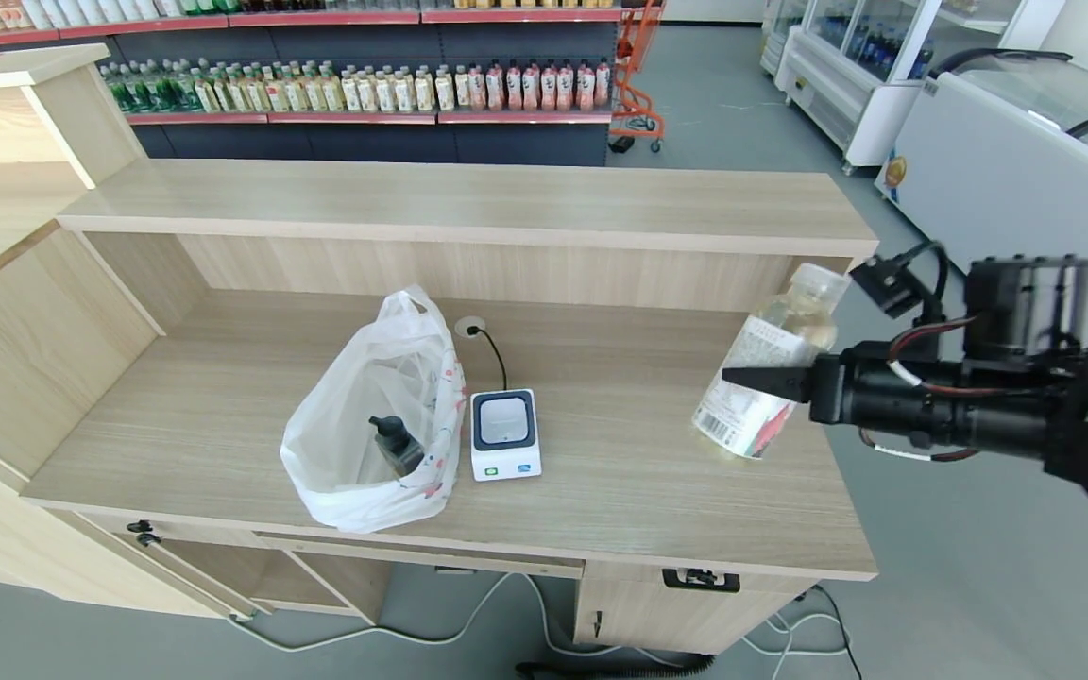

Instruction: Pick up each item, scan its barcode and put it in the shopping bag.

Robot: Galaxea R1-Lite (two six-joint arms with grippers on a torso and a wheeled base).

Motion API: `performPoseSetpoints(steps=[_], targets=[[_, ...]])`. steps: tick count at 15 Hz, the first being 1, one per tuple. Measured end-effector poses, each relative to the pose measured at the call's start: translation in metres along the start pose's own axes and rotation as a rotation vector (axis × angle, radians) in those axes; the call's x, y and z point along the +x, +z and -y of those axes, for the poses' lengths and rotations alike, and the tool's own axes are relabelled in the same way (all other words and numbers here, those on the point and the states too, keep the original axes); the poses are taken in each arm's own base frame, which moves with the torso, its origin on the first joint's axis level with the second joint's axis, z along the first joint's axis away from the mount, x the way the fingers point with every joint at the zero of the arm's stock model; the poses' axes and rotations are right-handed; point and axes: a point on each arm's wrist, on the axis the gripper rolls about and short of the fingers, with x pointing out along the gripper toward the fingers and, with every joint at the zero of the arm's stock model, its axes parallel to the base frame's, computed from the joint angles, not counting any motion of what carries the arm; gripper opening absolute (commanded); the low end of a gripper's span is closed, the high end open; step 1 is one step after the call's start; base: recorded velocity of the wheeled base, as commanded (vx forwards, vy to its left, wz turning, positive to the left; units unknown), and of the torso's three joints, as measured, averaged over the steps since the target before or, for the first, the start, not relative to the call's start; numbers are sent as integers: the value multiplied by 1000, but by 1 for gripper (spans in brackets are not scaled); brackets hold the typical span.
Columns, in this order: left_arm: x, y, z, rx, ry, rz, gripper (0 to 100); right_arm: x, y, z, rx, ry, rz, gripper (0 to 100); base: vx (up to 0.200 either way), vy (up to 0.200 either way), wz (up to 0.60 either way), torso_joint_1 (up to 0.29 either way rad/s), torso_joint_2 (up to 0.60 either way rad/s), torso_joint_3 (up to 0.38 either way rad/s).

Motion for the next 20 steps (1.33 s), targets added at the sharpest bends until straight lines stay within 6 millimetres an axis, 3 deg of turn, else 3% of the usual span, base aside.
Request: performPoseSetpoints(steps=[4, 8, 12, 20], targets=[[0, 0, 0, 0, 0, 0, 100, -64, 41, -58, -4, 376, 4, 0, 0, 0, 0, 0, 0, 0], [0, 0, 0, 0, 0, 0, 100, -97, 55, -96, -61, 558, 26, 0, 0, 0, 0, 0, 0, 0], [0, 0, 0, 0, 0, 0, 100, -113, 51, -126, -109, 685, 20, 0, 0, 0, 0, 0, 0, 0], [0, 0, 0, 0, 0, 0, 100, -130, 29, -154, -74, 811, -97, 0, 0, 0, 0, 0, 0, 0]])
